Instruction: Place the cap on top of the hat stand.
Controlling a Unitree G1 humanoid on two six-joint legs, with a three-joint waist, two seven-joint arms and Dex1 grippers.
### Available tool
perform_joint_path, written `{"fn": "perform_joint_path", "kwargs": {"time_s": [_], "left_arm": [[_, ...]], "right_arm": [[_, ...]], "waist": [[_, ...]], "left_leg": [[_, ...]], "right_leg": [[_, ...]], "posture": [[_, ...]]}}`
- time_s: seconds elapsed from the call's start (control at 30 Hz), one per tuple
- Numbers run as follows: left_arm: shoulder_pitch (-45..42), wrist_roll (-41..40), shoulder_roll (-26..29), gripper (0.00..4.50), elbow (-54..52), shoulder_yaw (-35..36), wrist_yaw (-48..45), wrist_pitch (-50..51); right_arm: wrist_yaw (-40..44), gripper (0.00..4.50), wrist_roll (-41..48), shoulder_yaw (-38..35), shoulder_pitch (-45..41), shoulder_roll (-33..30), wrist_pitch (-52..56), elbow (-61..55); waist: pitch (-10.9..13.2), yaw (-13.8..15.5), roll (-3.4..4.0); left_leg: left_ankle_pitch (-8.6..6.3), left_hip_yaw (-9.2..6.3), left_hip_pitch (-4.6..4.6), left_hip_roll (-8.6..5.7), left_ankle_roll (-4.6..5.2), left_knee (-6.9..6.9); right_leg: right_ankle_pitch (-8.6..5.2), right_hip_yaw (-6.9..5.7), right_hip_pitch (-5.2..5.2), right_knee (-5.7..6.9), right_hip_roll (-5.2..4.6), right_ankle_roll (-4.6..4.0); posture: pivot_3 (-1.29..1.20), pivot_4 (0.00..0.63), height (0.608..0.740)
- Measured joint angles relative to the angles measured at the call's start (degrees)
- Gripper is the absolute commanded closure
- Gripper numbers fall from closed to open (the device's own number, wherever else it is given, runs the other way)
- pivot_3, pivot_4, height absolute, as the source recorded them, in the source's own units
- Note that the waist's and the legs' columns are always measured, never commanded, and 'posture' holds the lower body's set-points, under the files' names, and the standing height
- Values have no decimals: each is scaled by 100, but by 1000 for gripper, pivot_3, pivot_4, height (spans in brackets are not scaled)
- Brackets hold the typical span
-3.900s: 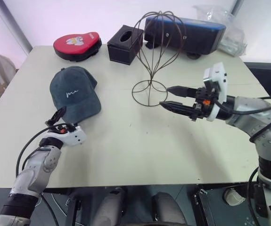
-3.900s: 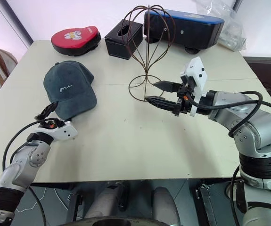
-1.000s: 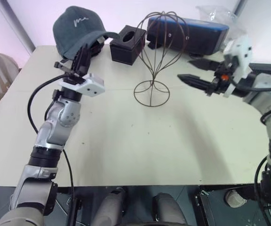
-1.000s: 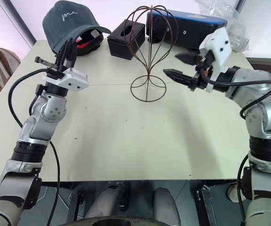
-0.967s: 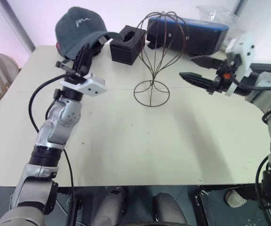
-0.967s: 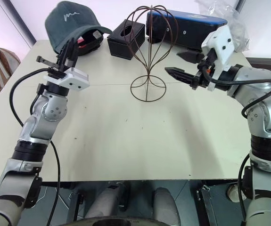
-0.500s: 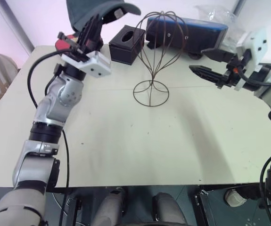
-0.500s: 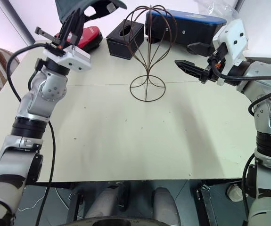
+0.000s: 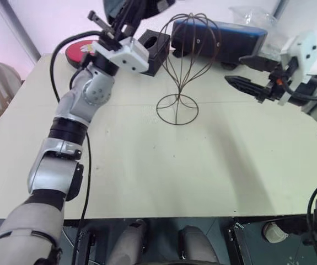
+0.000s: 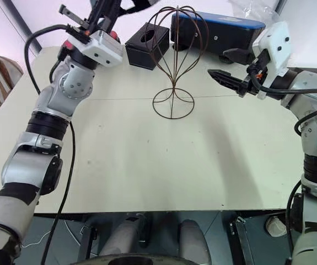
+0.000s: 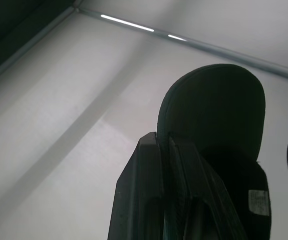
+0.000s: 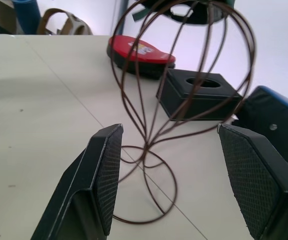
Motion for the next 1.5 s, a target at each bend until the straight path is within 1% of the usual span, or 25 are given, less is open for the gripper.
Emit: {"fn": "perform_joint_path", "kwargs": {"time_s": [0.17,0.57,0.67,0.8,1.0,1.17,1.33,1.5], "left_arm": [[-193,-28,-244,4240,361,-163,-18,-317],[-843,-8,-536,4240,1062,-394,52,-1038],[-893,-9,-623,4240,1124,-398,58,-1195],[-889,-9,-715,4240,1130,-492,44,-1320],[-789,-13,-754,4240,1112,-585,-27,-1465],[-591,-13,-785,4240,1080,-612,-63,-1489],[-352,-15,-727,4240,808,-611,-195,-1506],[124,-27,-575,4240,456,-611,-408,-1566]], "right_arm": [[134,1432,2,-237,94,-301,-2,9],[61,1432,29,-485,411,-363,25,-147],[69,1432,134,-577,490,-400,188,-189],[339,1432,409,-850,563,-745,465,-240],[692,1432,670,-1279,617,-1184,653,-171],[704,1432,683,-1337,651,-1190,648,-150],[639,1432,681,-1336,708,-1164,640,-154],[568,1432,666,-1318,751,-1105,629,-154]], "waist": [[4,2,-6],[13,1,-22],[14,9,-23],[15,16,-25],[15,0,-26],[16,2,-26],[16,12,-26],[15,6,-25]], "left_leg": [[-1,1,-2,0,2,3],[-2,6,-2,0,3,9],[-2,7,-2,-2,4,11],[-4,7,-3,-4,7,13],[-8,9,-1,-2,13,13],[-8,11,-2,-1,13,14],[-8,12,-2,-2,13,16],[-8,12,-1,-1,13,15]], "right_leg": [[0,1,-1,2,0,1],[-2,3,-2,11,0,3],[-2,3,-2,13,1,4],[-3,3,-2,14,1,5],[-3,6,-2,15,-1,5],[-3,8,-3,18,-1,5],[-3,8,-3,18,-2,5],[-3,9,-4,19,-2,5]], "posture": [[0,150,740],[0,150,740],[0,150,740],[0,150,740],[0,150,740],[0,150,740],[0,150,740],[0,150,740]]}}
